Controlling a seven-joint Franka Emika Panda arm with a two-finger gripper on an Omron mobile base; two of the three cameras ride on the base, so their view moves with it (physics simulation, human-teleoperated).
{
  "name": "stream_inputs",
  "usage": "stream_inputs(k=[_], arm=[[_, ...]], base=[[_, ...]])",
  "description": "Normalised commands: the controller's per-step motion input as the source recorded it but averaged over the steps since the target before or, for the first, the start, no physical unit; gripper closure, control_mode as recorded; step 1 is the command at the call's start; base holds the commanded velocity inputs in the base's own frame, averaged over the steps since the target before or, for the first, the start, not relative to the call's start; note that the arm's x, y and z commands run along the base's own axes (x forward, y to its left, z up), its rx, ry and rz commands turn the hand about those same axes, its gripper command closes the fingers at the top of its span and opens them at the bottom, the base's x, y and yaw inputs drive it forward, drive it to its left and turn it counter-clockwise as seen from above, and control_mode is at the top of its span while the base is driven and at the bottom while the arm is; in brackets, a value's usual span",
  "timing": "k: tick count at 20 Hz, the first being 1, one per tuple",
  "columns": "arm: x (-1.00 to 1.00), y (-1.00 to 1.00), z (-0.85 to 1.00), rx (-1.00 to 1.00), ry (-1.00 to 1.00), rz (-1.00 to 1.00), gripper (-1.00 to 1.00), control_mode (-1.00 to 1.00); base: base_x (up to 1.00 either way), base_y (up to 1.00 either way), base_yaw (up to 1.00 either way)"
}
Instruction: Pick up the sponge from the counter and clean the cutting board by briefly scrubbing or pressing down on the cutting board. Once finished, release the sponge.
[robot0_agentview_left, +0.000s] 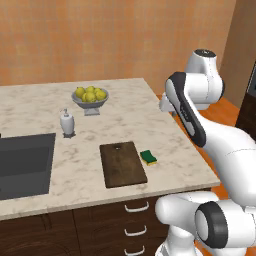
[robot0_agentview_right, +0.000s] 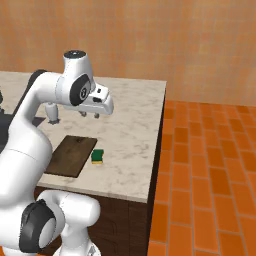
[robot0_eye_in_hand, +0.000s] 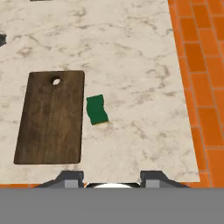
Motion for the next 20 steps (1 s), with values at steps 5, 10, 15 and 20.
stream_inputs(k=[5, 10, 15, 20], arm=[[0.0, 0.15, -0.14, 0.0, 0.04, 0.04, -1.0, -1.0], [0.19, 0.16, -0.6, 0.01, 0.13, 0.42, -1.0, -1.0], [0.35, 0.27, -0.81, 0.02, 0.05, 0.42, -1.0, -1.0], [0.47, 0.24, -0.74, 0.01, 0.05, 0.21, -1.0, -1.0]], base=[[0.0, 0.0, 0.0], [0.0, 0.0, 0.0], [0.0, 0.0, 0.0], [0.0, 0.0, 0.0]])
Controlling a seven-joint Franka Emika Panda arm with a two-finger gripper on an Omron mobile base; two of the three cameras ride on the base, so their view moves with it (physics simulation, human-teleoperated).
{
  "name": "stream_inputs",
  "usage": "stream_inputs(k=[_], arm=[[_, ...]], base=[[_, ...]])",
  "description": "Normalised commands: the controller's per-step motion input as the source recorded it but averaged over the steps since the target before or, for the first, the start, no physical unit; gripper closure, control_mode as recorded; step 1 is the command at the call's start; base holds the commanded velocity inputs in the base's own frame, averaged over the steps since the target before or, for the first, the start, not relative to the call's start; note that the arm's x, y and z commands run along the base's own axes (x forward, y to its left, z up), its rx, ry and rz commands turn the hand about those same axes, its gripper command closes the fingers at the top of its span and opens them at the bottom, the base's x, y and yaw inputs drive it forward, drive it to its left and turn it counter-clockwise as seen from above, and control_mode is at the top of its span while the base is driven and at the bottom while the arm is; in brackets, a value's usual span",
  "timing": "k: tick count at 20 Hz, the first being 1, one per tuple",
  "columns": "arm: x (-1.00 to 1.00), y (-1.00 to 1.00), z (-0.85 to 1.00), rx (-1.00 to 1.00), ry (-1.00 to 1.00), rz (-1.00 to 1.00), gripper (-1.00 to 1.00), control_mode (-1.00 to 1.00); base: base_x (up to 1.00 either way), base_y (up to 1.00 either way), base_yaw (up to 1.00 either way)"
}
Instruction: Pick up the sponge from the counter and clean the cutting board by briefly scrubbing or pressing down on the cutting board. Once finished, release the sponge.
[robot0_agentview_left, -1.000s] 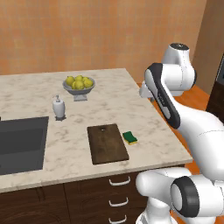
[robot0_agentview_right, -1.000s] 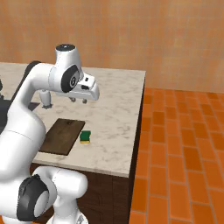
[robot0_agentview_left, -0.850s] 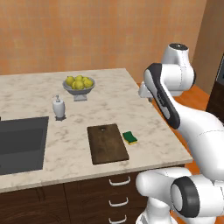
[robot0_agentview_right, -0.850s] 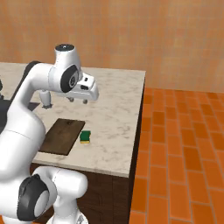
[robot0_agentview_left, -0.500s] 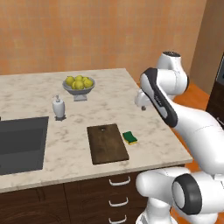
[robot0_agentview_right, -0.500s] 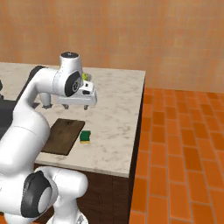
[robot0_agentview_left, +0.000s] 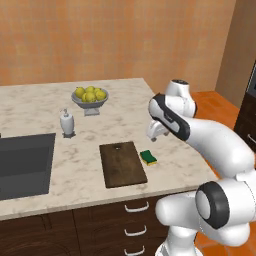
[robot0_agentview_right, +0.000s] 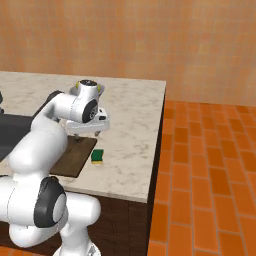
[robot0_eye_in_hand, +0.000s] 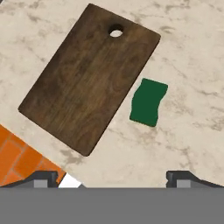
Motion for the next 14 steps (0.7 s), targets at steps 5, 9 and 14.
stream_inputs(k=[5, 9, 14], arm=[[0.39, 0.11, -0.55, -0.02, 0.0, 0.02, -1.0, -1.0], [0.23, 0.05, -0.43, -0.03, 0.0, 0.0, -1.0, -1.0], [0.03, 0.0, -0.38, -0.01, 0.0, 0.0, -1.0, -1.0]], base=[[0.0, 0.0, 0.0], [0.0, 0.0, 0.0], [0.0, 0.0, 0.0]])
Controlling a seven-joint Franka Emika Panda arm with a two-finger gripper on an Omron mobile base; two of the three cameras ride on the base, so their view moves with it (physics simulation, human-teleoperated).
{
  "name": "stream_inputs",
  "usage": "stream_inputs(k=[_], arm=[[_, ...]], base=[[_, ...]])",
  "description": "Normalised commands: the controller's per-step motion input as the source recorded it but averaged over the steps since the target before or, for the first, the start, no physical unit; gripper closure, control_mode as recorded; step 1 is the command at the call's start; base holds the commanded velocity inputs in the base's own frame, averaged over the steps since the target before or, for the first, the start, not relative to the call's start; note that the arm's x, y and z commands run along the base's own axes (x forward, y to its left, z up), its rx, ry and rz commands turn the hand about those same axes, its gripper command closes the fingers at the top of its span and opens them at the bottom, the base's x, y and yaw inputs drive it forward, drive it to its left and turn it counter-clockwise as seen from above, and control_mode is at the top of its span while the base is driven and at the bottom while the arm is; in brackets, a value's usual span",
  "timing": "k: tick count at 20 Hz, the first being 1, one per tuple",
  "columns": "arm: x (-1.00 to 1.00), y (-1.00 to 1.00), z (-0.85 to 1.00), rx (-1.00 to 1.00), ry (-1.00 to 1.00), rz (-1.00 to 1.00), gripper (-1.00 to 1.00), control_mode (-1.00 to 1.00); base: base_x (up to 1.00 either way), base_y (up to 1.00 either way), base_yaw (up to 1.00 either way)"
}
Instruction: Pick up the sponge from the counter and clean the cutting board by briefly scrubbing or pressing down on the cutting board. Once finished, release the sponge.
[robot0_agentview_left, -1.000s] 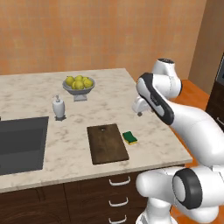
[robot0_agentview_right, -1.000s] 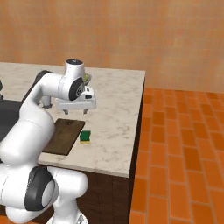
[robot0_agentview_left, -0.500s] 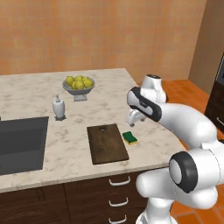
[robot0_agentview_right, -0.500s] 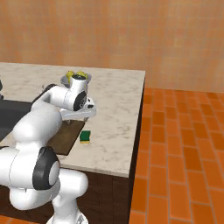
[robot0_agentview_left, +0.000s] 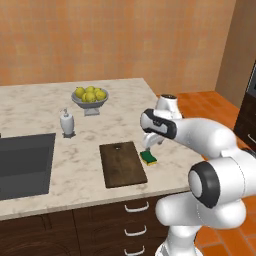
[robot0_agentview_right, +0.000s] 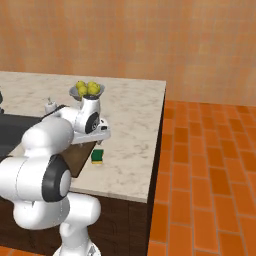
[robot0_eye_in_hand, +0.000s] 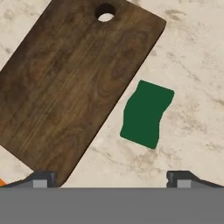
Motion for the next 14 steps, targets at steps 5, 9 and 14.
stream_inputs(k=[5, 9, 14], arm=[[0.22, 0.0, -0.28, -0.05, 0.0, 0.0, -1.0, -1.0], [0.21, 0.0, -0.28, -0.04, 0.0, 0.0, -1.0, -1.0], [0.27, 0.0, -0.43, 0.0, 0.0, 0.0, -1.0, -1.0]], base=[[0.0, 0.0, 0.0], [0.0, 0.0, 0.0], [0.0, 0.0, 0.0]])
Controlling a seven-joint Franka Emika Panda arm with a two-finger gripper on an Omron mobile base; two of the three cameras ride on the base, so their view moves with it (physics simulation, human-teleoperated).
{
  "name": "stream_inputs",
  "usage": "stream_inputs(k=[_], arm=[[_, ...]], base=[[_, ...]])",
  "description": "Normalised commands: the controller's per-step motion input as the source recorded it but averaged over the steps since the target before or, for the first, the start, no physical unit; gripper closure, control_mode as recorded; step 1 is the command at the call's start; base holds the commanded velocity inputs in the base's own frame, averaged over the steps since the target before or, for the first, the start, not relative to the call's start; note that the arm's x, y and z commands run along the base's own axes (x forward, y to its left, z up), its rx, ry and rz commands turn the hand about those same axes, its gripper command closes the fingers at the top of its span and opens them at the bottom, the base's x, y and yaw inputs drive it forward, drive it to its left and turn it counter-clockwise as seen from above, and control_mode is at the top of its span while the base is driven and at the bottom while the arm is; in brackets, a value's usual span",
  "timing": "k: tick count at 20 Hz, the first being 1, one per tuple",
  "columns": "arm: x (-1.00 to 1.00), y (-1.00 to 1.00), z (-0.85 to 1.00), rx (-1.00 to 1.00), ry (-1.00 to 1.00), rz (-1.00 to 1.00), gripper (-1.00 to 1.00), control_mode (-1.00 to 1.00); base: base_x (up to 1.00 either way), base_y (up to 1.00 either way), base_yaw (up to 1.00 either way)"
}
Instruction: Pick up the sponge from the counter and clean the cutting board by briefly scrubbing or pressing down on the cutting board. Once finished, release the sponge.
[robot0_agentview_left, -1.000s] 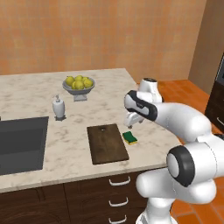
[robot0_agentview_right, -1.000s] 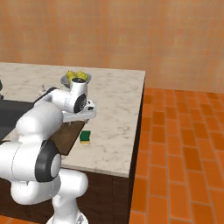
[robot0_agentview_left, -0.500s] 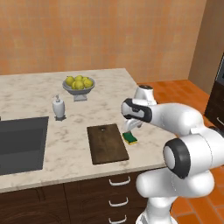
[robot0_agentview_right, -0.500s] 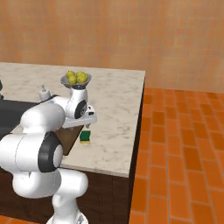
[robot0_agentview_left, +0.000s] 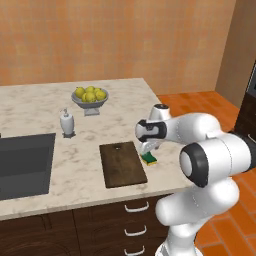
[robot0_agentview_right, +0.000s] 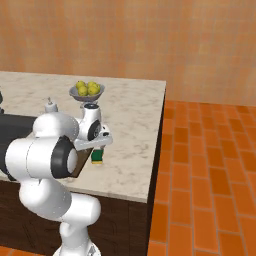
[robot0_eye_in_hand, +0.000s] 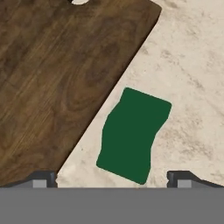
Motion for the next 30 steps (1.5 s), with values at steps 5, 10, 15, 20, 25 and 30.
stream_inputs(k=[5, 10, 15, 20, 25, 30], arm=[[0.13, 0.0, -0.32, 0.0, 0.0, 0.0, -1.0, -1.0], [0.0, 0.0, -0.3, 0.0, 0.0, 0.0, -1.0, -1.0], [0.18, 0.0, -0.3, 0.0, 0.0, 0.0, -1.0, -1.0], [0.23, 0.0, -0.27, 0.0, 0.0, 0.0, -1.0, -1.0], [0.02, 0.02, -0.4, 0.0, 0.0, -0.01, 1.0, -1.0], [0.0, 0.0, -0.22, 0.02, 0.03, 0.0, 1.0, -1.0]], base=[[0.0, 0.0, 0.0], [0.0, 0.0, 0.0], [0.0, 0.0, 0.0], [0.0, 0.0, 0.0], [0.0, 0.0, 0.0], [0.0, 0.0, 0.0]])
